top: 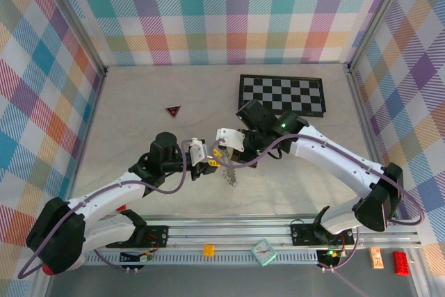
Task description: Put the keys on the keyring
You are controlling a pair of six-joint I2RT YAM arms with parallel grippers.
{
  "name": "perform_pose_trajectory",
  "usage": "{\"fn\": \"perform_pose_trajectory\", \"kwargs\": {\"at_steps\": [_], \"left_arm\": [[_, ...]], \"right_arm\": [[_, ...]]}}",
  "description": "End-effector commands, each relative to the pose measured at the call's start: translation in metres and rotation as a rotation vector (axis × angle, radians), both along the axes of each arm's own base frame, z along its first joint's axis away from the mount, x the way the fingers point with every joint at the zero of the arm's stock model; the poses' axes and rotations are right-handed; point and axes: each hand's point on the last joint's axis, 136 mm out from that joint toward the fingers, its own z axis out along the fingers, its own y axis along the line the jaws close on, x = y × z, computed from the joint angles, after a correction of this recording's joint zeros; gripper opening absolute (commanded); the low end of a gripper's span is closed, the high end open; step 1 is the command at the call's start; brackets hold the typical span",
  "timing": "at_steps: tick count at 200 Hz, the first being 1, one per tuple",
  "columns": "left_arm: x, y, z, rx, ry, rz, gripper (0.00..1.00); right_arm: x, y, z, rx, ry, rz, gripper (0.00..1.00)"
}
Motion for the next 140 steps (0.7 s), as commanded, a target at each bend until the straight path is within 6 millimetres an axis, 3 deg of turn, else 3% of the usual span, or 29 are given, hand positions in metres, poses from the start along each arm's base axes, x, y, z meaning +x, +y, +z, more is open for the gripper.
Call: {"fn": "perform_pose_trajectory", "kwargs": {"at_steps": [1,140], "left_arm": [[-0.003,-0.005,0.019,-0.05,-0.045,-0.059,0.25],[-0.014,-0.012,0.023,-0.077,-0.003,-0.146,0.15]], "right_arm": [[-0.007,0.006,0.009,0.038,-0.026,0.061,0.0],[-0.013,0.024,-0.001,-0.007,-0.04,0.114,0.0]]}}
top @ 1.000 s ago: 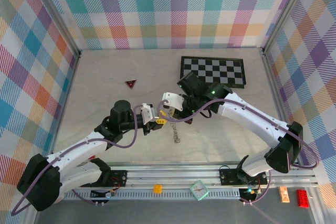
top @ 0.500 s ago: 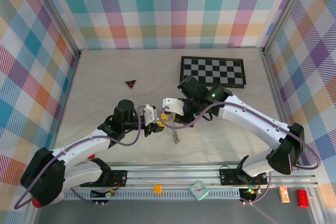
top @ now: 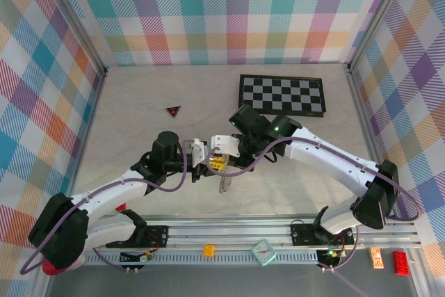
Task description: Put the keys on the keyring
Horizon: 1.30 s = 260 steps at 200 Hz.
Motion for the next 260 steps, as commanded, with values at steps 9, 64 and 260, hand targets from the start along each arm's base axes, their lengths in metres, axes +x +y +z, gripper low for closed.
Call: {"fn": "perform_pose_trajectory", "kwargs": {"at_steps": [9,64,260], "left_arm": [[0.001,-0.006,0.025,-0.065,-0.056,-0.044,0.15],[0.0,-0.01,0.028,-0.101,-0.043,-0.058,0.12],[-0.014,-0.008,0.039,-0.269,0.0,-0.084,0.0]], "right_arm": [[-0.003,0.014,0.007,0.039,0.002,0.042,0.0],[-0.009,0.019,0.003,0.063,0.038,0.049,0.0],[-0.012,-0.007,0.027,0.811,0.094,-0.103,0.33]]}}
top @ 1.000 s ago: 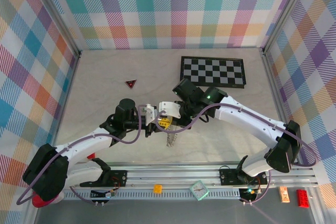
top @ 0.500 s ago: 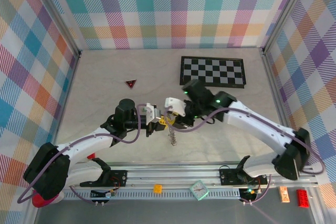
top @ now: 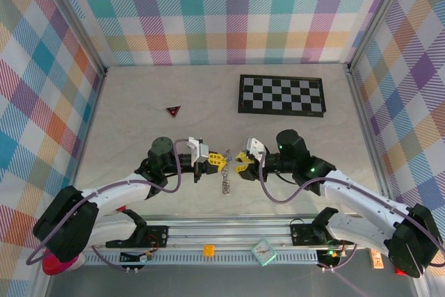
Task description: Put the keys on the keyring
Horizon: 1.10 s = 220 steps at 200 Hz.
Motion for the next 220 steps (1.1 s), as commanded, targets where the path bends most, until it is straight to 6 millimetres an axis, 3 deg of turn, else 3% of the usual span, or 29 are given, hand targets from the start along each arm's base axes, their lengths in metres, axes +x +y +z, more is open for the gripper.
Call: {"fn": "perform_pose_trajectory", "kwargs": {"at_steps": [1,104,125,148,176,220], "left_arm": [[-0.009,-0.002,0.017,-0.07,-0.048,-0.052,0.0],[-0.012,-0.004,0.018,-0.089,-0.04,-0.078,0.0],[-0.012,-0.005,0.018,-0.089,-0.038,-0.081,0.0],[-0.01,-0.005,0.016,-0.085,-0.032,-0.07,0.0],[0.0,0.0,0.011,-0.062,-0.029,0.015,0.34],[0.006,0.009,0.004,0.076,-0.076,0.121,0.38]], "right_arm": [[-0.004,0.013,0.029,0.139,-0.017,0.062,0.33],[-0.006,0.022,0.029,0.163,0.017,0.104,0.2],[-0.005,0.024,0.03,0.162,0.02,0.106,0.14],[-0.006,0.024,0.031,0.161,0.021,0.114,0.0],[-0.005,0.017,0.025,0.097,-0.005,0.094,0.0],[-0.007,0.004,0.016,-0.088,-0.039,0.107,0.0]]}}
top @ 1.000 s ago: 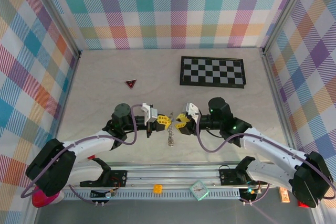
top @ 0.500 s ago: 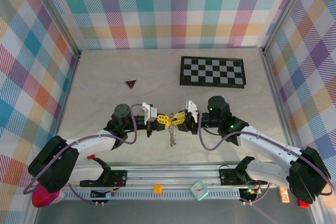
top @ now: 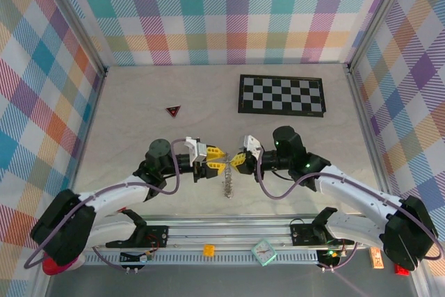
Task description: Put the keys on the keyring
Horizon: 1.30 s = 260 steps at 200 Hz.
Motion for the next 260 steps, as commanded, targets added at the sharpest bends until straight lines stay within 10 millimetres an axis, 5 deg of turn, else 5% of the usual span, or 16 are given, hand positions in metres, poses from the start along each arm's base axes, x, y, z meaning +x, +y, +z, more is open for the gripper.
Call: {"fn": "perform_pose_trajectory", "kwargs": {"at_steps": [1,109,173,187,197,220,260], "left_arm": [[0.003,0.004,-0.002,0.085,-0.06,0.051,0.38],[-0.01,-0.013,-0.006,0.203,-0.074,-0.058,0.29],[-0.012,-0.013,-0.011,0.234,-0.085,-0.078,0.0],[-0.013,-0.012,-0.012,0.238,-0.09,-0.079,0.0],[-0.015,-0.011,-0.011,0.235,-0.097,-0.08,0.0],[-0.016,-0.011,-0.007,0.214,-0.142,-0.072,0.0],[-0.025,-0.009,-0.005,0.175,-0.364,-0.056,0.0]], "right_arm": [[-0.006,-0.005,0.012,-0.085,-0.071,0.053,0.0],[-0.005,0.009,0.017,-0.254,-0.129,0.139,0.0],[-0.007,0.015,0.018,-0.3,-0.137,0.164,0.0],[-0.006,0.01,0.028,-0.241,-0.138,0.129,0.25],[-0.004,0.004,0.037,-0.182,-0.136,0.098,0.34],[0.0,-0.011,0.042,-0.096,-0.159,0.014,0.39],[-0.007,-0.017,0.018,-0.101,-0.14,0.01,0.36]]}}
